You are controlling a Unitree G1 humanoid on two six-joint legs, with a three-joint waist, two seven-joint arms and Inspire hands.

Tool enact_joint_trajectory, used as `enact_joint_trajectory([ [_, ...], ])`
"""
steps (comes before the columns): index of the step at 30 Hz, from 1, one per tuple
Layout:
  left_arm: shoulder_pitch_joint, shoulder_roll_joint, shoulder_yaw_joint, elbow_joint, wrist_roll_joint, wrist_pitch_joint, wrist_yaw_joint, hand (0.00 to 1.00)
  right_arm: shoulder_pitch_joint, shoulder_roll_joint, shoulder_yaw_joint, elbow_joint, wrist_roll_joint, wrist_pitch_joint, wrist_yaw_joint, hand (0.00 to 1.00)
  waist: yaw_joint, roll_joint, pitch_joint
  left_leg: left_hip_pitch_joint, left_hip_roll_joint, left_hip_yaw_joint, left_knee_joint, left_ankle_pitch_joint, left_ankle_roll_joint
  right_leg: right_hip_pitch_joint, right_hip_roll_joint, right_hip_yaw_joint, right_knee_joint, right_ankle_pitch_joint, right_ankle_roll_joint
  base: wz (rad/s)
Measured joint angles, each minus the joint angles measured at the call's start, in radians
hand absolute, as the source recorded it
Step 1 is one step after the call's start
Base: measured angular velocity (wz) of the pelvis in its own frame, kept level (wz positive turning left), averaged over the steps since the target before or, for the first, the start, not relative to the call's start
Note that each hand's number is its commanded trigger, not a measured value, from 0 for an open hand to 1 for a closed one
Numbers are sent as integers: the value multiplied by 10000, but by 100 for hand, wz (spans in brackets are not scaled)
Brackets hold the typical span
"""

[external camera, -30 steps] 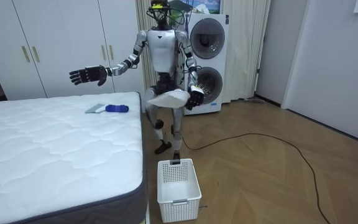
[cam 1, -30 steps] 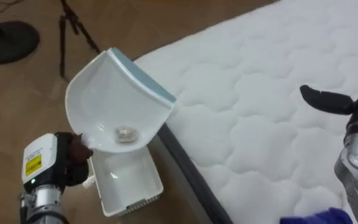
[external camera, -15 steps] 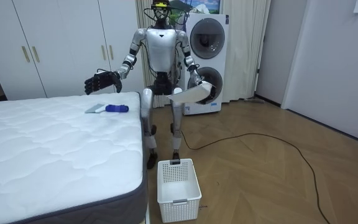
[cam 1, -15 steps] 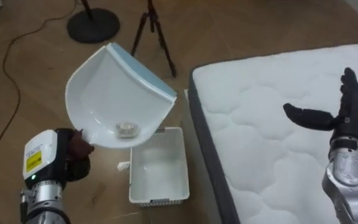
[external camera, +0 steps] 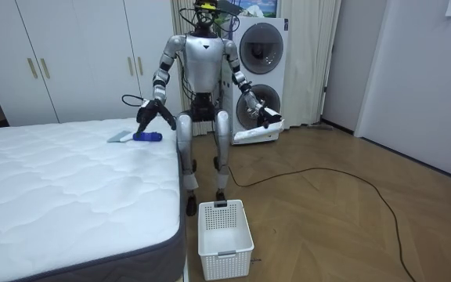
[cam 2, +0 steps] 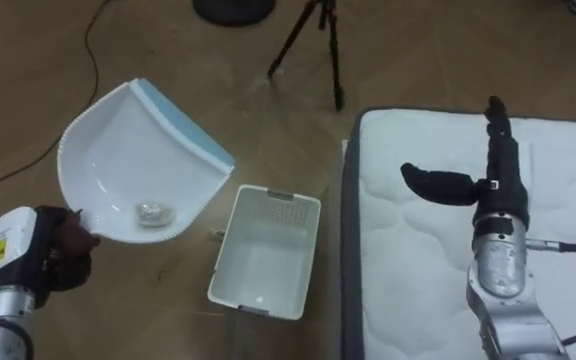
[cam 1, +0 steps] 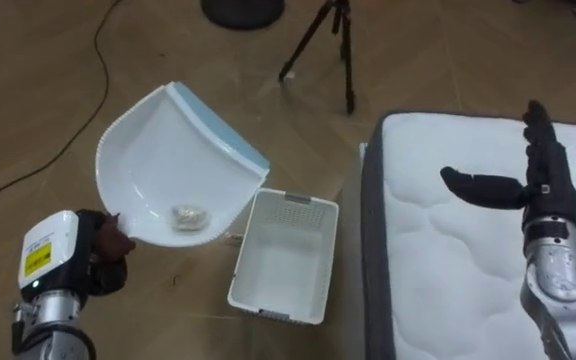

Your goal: Clean bed

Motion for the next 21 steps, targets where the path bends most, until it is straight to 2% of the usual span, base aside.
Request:
enact_joint_trajectory([
  [2,-136,58,-82,127,7,5,-25,100,-77,0,126,103,-268,-20,132,0,2,39,27,-276,-1,-46,316,-129,13,-232,18,67,263,-103,16,6],
  [6,-517,145,-232,648,25,96,-112,100,-157,88,231,716,-653,-71,329,0,-12,73,48,-714,-75,-73,526,-173,13,-786,-44,195,785,-289,31,5],
  [7,-680,212,-292,854,17,123,-119,100,-171,86,240,944,-928,-90,316,0,-37,161,100,-864,-112,-156,605,-178,3,-886,-45,163,809,-330,33,12],
  [8,-805,275,-400,1005,10,146,-122,100,-176,83,262,1083,-1001,-90,308,0,-77,200,116,-932,-122,-191,629,-175,-3,-932,-46,133,815,-333,28,12],
  [10,-1181,755,-921,1224,26,246,-299,100,-217,78,459,1459,-1164,-86,307,0,-164,303,129,-1302,-160,-148,737,-137,-33,-1390,-110,136,1128,-385,-5,3],
  [11,-1287,901,-1068,1311,32,233,-310,100,-248,73,555,1504,-1169,-86,307,0,-205,336,120,-1398,-168,-137,758,-119,-37,-1497,-137,124,1205,-407,-18,10],
  [13,-1671,1281,-1448,1687,168,227,-539,100,-256,71,624,1552,-1362,-103,356,0,-552,648,123,-1645,-281,-265,810,-41,-32,-1685,-228,-39,1297,-445,-5,21],
  [14,-1729,1394,-1539,1701,206,230,-625,100,-260,61,624,1552,-1406,-119,352,0,-639,718,120,-1697,-318,-278,788,-10,-22,-1747,-251,-37,1315,-457,11,15],
  [16,-2123,1998,-2125,1709,232,235,-939,100,-288,38,724,1555,-1402,-141,336,0,-741,834,117,-1898,-375,-161,673,117,12,-2107,-399,0,1495,-516,21,-3],
  [18,-2296,2328,-2459,1687,328,285,-1169,100,-308,-2,1054,1555,-1403,-142,337,0,-855,999,113,-2020,-368,-118,678,129,25,-2211,-406,3,1487,-506,26,-3],
  [19,-2339,2419,-2567,1665,389,316,-1223,100,-308,-1,1124,1555,-1429,-141,340,0,-867,1024,108,-2052,-363,-65,672,131,29,-2273,-419,24,1516,-507,28,0],
  [21,-2514,2551,-2581,1606,887,373,-1510,100,-317,-4,1207,1705,-1792,-142,340,0,-1040,1207,119,-2252,-381,78,685,158,76,-2541,-534,-13,1709,-531,35,2],
])
